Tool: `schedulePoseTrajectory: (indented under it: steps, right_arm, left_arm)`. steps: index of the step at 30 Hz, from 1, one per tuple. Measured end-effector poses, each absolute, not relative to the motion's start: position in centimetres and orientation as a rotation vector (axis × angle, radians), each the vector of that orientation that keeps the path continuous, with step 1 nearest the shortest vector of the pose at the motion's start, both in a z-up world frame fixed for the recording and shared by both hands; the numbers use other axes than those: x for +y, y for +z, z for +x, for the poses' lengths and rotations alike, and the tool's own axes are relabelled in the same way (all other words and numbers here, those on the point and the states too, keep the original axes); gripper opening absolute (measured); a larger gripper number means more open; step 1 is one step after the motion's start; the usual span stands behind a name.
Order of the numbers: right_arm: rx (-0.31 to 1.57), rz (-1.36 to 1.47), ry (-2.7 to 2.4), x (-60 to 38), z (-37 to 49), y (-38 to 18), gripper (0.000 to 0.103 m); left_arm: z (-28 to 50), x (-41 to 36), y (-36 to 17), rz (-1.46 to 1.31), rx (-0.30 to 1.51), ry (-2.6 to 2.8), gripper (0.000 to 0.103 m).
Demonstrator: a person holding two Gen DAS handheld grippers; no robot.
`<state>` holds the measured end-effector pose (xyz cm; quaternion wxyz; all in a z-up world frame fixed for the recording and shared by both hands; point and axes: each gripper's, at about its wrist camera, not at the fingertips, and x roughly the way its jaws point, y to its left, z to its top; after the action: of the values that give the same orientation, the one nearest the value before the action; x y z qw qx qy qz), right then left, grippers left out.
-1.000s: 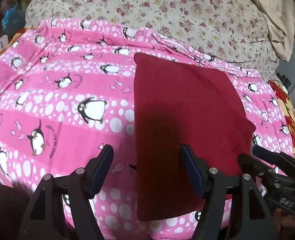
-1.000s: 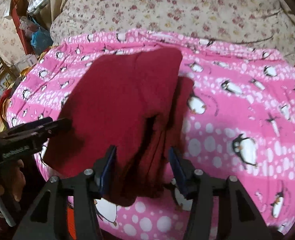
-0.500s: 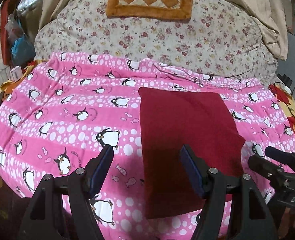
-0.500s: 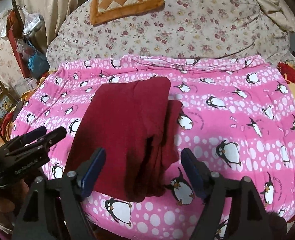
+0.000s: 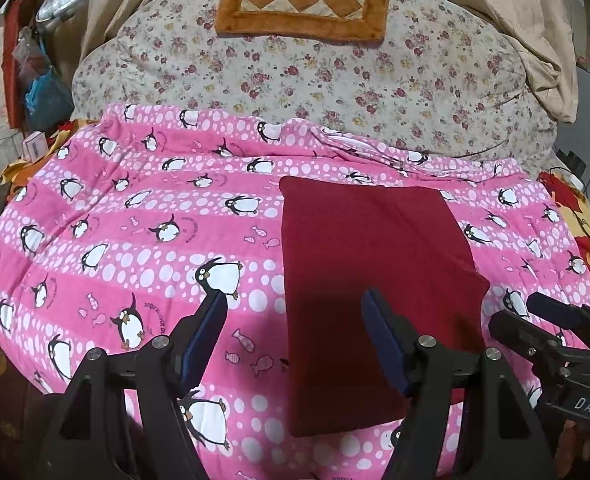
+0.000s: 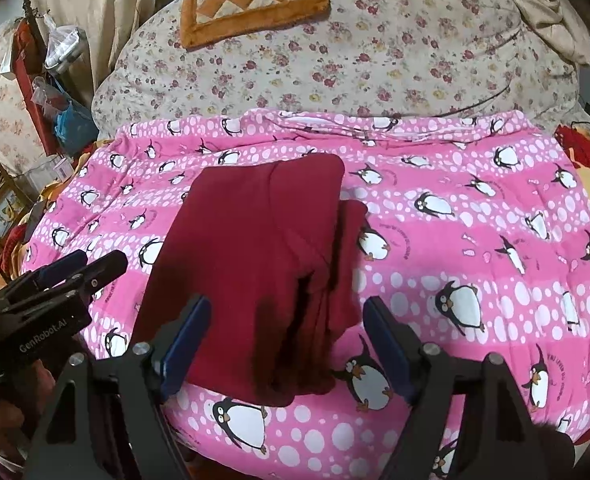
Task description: Fold small clothes
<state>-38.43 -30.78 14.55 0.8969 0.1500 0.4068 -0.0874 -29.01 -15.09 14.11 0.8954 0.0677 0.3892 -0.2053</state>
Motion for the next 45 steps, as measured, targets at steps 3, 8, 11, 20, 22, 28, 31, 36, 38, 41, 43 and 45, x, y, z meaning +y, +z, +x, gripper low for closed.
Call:
schedulePoseTrajectory:
  steps: [3,8,11,20,22,28,31,36,38,41,43,45]
  right_arm:
    - [0.844,0.311,-0.179,-30.7,-38.2,14.5,0.083]
    - [0.853,0.317,-0.173,-30.7,-37.9,14.3,0.083]
    - [0.859,0.321,-0.171,-30.7,-37.8,14.1,0.083]
    - [0.872,0.333,-0.168,-30.9,-37.3,13.7,0.083]
    - [0.876,0.334,-0.165,-30.9,-37.2,13.6,0.083]
    - [0.879,0.334,-0.165,-30.8,-37.1,13.6,0.083]
    - [0.885,0.335,-0.167,-30.9,-36.9,13.3,0.083]
    - [0.903,0.340,-0.168,-31.2,-36.4,12.8,0.083]
    - [0.906,0.339,-0.165,-31.2,-36.3,12.8,0.083]
    - [0.907,0.337,-0.162,-31.1,-36.2,12.8,0.083]
    - [0.909,0.336,-0.161,-31.2,-36.1,12.7,0.083]
    - [0.912,0.336,-0.161,-31.2,-35.9,12.6,0.083]
  left_arm:
    - [-29.0,-15.1,14.1,0.140,0.804,-0.423,0.050]
    - [-28.9,-15.0,14.0,0.137,0.806,-0.424,0.050]
    - [-28.7,-14.9,13.9,0.137,0.807,-0.424,0.050]
    - [-28.3,-15.0,13.3,0.145,0.818,-0.420,0.050]
    - [-28.3,-15.1,13.2,0.146,0.820,-0.419,0.050]
    - [-27.9,-15.2,12.9,0.151,0.829,-0.420,0.050]
    - [-27.9,-15.2,12.8,0.152,0.832,-0.423,0.050]
    - [-27.7,-15.2,12.7,0.151,0.838,-0.424,0.050]
    - [-27.6,-15.2,12.6,0.150,0.842,-0.425,0.050]
    - [-27.4,-15.2,12.5,0.149,0.846,-0.427,0.050]
    - [-27.4,-15.2,12.5,0.149,0.846,-0.427,0.050]
    - [-27.2,-15.3,12.3,0.147,0.851,-0.429,0.050]
